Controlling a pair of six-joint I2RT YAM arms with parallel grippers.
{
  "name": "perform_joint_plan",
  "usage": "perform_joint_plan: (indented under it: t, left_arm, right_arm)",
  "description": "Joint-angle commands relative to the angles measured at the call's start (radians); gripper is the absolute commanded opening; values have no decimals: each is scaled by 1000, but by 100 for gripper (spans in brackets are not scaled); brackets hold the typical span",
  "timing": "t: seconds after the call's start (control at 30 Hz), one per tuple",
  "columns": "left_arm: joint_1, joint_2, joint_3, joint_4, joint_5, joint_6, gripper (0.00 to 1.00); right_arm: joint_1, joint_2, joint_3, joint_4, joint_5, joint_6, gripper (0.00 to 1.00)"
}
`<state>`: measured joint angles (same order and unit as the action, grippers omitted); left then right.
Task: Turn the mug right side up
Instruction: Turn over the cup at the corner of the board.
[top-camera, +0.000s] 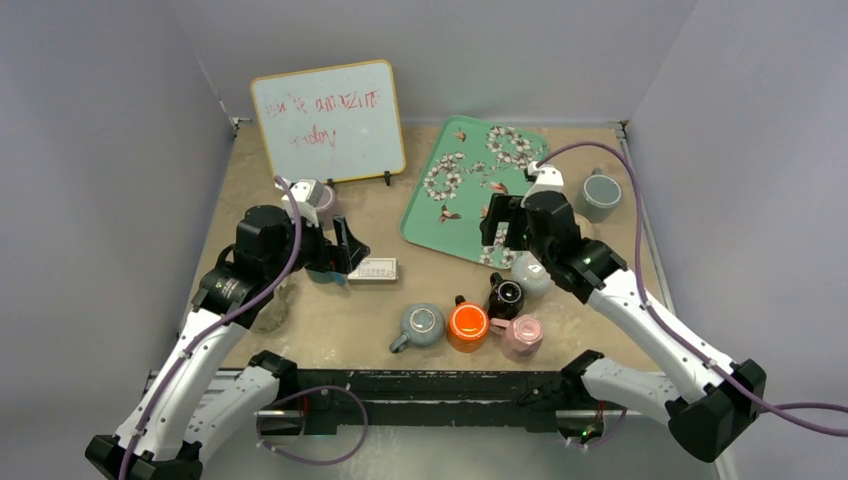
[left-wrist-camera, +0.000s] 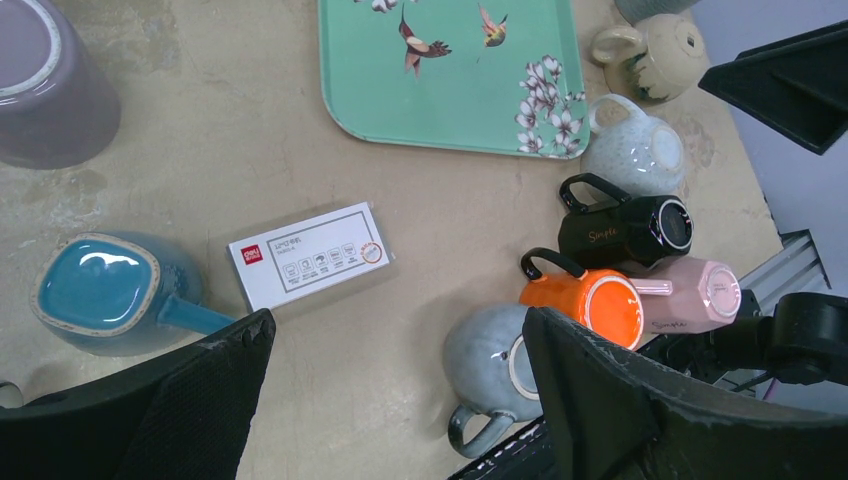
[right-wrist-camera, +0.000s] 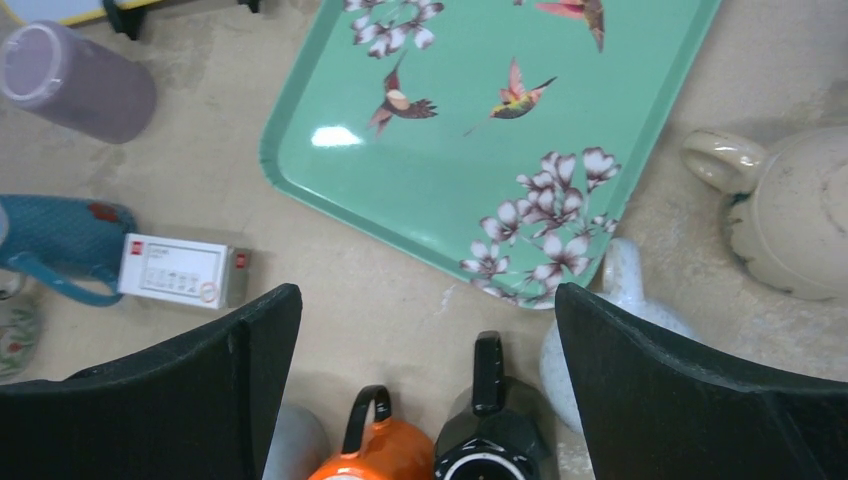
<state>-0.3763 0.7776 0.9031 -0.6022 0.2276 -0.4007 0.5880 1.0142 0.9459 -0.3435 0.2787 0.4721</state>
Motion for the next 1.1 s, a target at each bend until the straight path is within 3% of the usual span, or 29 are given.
perform_joint_plan:
  t: [0.0,0.23,0.47,0.67,0.87,1.07]
  left_arm:
    - [-6,-11,1,16,4,12,93]
    - [-6,-21,-2,21,22,8,93]
    - [-4,-16,-6,37,77,-4,93]
    - [-4,-13,-15,50,109,-13,93]
    - [-5,5,-12,57,158,-20,93]
    - [-5,1,-12,57,164,-21,93]
  right_arm:
    - [-3,68,47,19,100,-74,98]
    - [-12,201,98,-22,192,-169,93]
    - [-102,370,262,-107,214,-276,74]
    - [-143,569,489,-229,167,-426,70]
    - [-221,615,515,-239,47,-634,71]
    - [-291,759,554,-385,55,-775,71]
